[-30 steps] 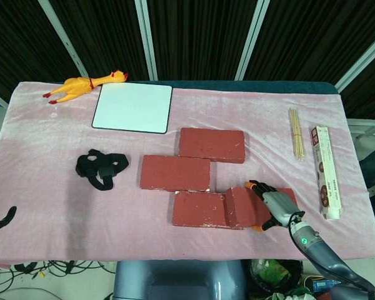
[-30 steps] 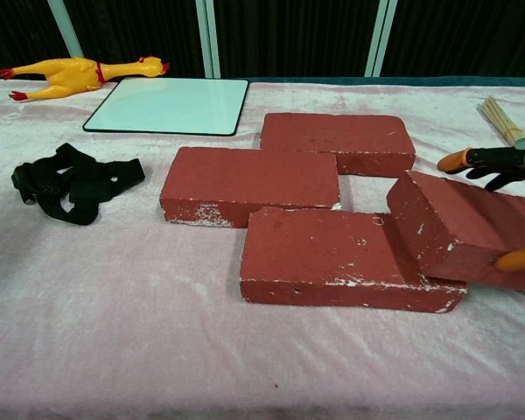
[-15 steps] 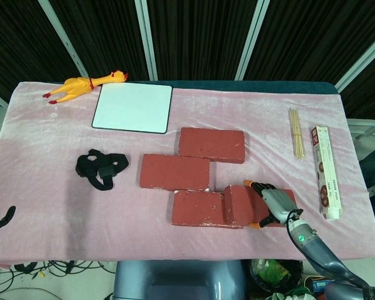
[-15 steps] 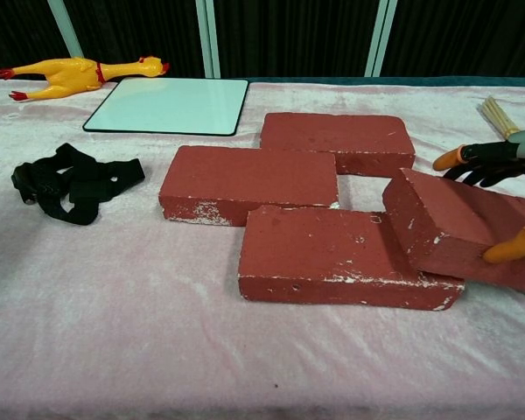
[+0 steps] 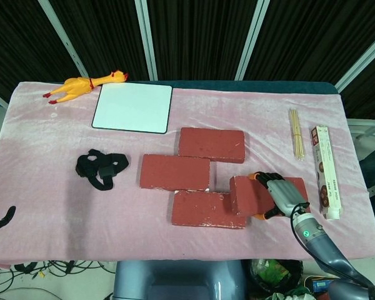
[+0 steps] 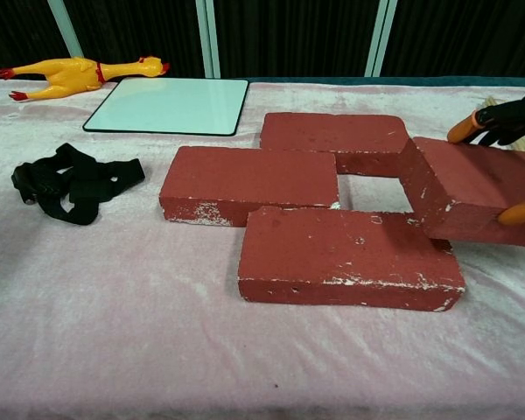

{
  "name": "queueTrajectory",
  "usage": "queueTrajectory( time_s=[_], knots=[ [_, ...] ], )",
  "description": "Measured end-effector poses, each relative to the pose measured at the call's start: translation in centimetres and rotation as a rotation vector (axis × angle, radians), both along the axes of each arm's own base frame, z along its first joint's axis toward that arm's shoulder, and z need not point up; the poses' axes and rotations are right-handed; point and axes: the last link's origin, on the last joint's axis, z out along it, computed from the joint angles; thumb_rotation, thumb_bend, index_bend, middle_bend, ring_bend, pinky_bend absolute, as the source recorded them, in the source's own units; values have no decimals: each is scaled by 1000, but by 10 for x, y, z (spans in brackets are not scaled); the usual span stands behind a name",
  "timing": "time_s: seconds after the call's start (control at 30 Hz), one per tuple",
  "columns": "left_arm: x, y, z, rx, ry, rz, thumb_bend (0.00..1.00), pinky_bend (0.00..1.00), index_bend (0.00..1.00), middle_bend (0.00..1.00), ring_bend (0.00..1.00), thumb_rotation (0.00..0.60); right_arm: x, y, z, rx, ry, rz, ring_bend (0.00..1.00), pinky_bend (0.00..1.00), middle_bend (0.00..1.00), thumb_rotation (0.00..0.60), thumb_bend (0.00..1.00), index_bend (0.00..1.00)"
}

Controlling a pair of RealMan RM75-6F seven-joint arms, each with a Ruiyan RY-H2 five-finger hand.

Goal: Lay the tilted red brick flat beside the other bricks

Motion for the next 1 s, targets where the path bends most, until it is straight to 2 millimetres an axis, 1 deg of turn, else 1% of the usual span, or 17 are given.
queueTrajectory(
  time_s=[0.2,0.4,0.6,0.83,1.0],
  knots=[
    [0,0,0,0,-3,2,247,0,76,23,0,600,1,-16,9,-52,156,19,257,95,330,600,0,257],
    [0,1,0,-1,-5,4,248,0,76,23,0,600,7,-35,11,-96,256,-41,257,95,330,600,0,257],
    [-1,1,0,-1,-9,6,248,0,76,23,0,600,22,-49,0,-94,273,-121,257,95,331,600,0,257],
    [-1,1,1,-1,-11,7,247,0,76,23,0,600,45,-63,-23,-76,260,-167,257,95,334,600,0,257],
    [-1,2,1,-1,-12,7,247,0,76,23,0,600,52,-71,-30,-104,247,-187,257,95,334,600,0,257]
  ],
)
